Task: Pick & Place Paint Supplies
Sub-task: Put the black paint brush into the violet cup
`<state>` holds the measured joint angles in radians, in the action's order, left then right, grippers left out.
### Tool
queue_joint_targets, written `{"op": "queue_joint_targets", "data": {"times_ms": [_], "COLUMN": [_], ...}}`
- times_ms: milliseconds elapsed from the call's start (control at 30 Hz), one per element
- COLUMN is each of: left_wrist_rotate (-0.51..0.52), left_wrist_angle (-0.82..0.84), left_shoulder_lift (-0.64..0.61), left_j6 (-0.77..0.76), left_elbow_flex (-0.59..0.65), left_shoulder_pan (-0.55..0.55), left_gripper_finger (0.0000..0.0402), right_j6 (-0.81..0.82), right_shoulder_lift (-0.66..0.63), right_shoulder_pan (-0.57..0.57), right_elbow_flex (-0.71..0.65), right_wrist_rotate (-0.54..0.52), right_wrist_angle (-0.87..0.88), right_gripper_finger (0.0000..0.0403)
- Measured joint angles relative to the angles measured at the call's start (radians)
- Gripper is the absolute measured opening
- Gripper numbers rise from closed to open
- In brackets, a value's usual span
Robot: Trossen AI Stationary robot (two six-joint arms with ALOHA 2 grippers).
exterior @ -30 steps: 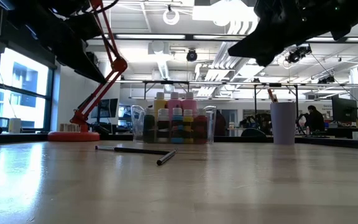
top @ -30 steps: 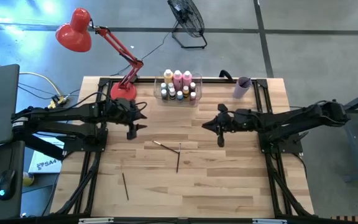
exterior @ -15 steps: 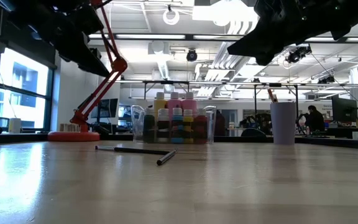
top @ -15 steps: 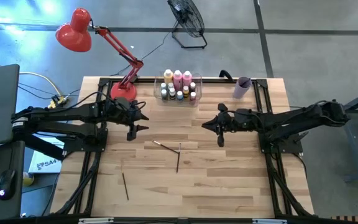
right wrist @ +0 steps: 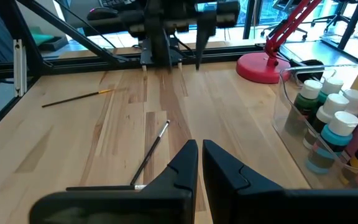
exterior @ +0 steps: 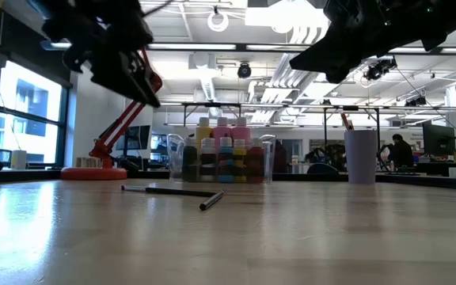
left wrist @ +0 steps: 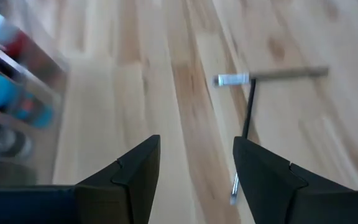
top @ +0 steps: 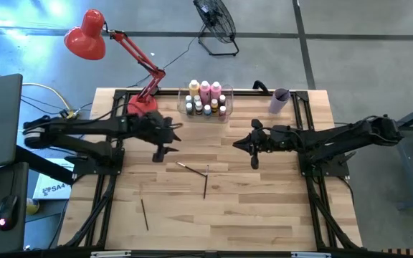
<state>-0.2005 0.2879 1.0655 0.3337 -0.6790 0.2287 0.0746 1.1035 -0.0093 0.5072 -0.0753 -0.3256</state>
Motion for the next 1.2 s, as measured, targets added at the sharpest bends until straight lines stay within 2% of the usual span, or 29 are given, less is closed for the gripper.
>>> {"op": "queue_joint_targets", "data": {"times_ms": [200, 333, 633, 833, 933, 1100, 1200], "left_wrist_rotate": [-0.028, -0.054, -0.081, -0.076, -0.023, 0.137, 0.154], "left_wrist_angle": [0.137, 0.174, 0.214, 0.255, 0.25, 0.24, 0.238], "left_shoulder_lift": [0.205, 0.307, 0.406, 0.441, 0.461, 0.514, 0.546], "left_j6": [0.108, 0.117, 0.13, 0.088, 0.081, 0.063, 0.034], "left_elbow_flex": [-0.119, -0.17, -0.178, -0.178, -0.178, -0.178, -0.179], "left_shoulder_pan": [0.0, 0.0, -0.003, -0.059, -0.101, -0.157, -0.16], "left_gripper_finger": [0.0198, 0.0198, 0.0198, 0.0198, 0.0198, 0.0198, 0.0198], "right_j6": [0.0, 0.0, 0.0, 0.0, 0.0, 0.0, 0.0], "right_shoulder_lift": [0.0, 0.0, 0.0, 0.0, 0.0, 0.0, 0.0], "right_shoulder_pan": [0.0, 0.0, 0.0, 0.0, 0.0, 0.0, 0.0], "right_elbow_flex": [0.0, 0.0, 0.0, 0.0, 0.0, 0.0, 0.0], "right_wrist_rotate": [0.0, 0.0, -0.004, -0.004, -0.01, -0.055, -0.057], "right_wrist_angle": [0.0, 0.001, 0.001, 0.002, 0.001, 0.002, 0.001], "right_gripper_finger": [0.0015, 0.0015, 0.0015, 0.0015, 0.0015, 0.0015, 0.0015]}}
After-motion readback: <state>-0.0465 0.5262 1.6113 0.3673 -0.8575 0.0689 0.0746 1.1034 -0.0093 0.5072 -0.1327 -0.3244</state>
